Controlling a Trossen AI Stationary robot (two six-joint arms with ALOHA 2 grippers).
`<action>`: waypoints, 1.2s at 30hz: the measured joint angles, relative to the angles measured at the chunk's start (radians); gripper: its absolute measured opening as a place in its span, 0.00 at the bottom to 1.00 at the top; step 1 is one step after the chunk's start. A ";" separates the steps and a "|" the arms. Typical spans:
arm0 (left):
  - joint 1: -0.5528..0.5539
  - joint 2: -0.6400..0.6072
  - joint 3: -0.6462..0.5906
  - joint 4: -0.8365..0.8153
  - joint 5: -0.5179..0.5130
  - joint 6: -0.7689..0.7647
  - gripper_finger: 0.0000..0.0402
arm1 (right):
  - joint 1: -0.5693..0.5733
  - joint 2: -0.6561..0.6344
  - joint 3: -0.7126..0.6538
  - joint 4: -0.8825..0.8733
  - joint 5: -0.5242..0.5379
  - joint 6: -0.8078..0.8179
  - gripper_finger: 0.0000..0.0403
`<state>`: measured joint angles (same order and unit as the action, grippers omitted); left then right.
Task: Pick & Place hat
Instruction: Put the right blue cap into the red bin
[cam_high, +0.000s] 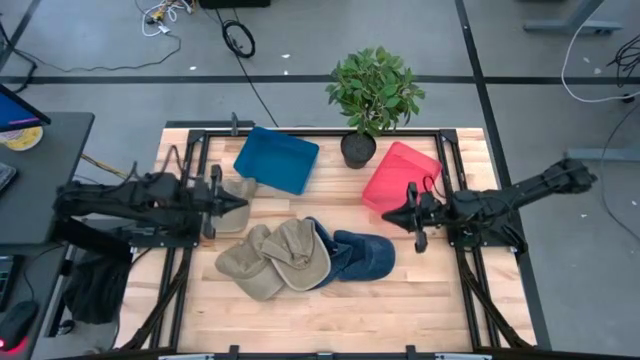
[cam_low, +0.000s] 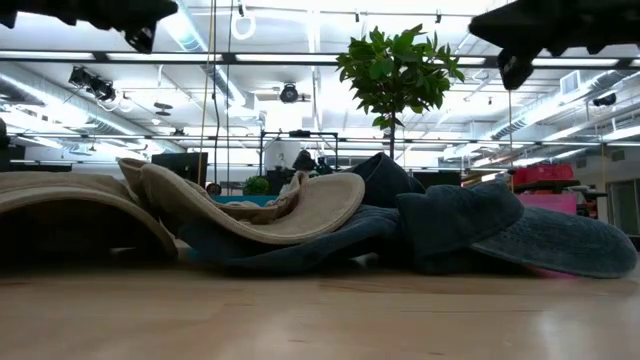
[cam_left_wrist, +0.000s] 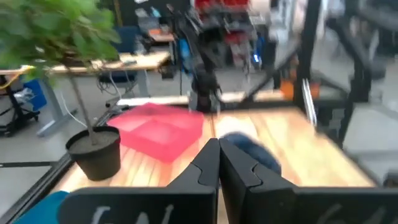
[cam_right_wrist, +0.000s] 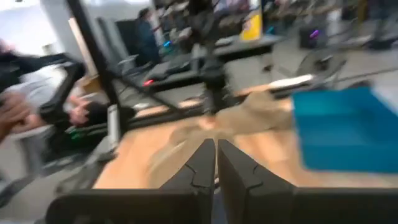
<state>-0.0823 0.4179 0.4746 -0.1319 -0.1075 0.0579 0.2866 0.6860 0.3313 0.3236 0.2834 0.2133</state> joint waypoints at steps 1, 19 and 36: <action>-0.003 0.021 0.000 0.007 -0.002 0.015 0.02 | -0.012 0.003 0.000 0.026 0.004 -0.021 0.06; 0.035 0.294 -0.001 0.206 -0.030 0.118 0.02 | -0.206 0.135 0.000 0.172 0.204 0.503 0.24; 0.071 0.320 -0.001 0.317 -0.091 -0.388 0.02 | -0.169 0.159 0.154 -0.322 -0.320 1.282 0.25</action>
<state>-0.0113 0.7375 0.4740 0.1853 -0.1982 -0.3304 0.1173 0.8448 0.4855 0.0014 -0.0362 1.4950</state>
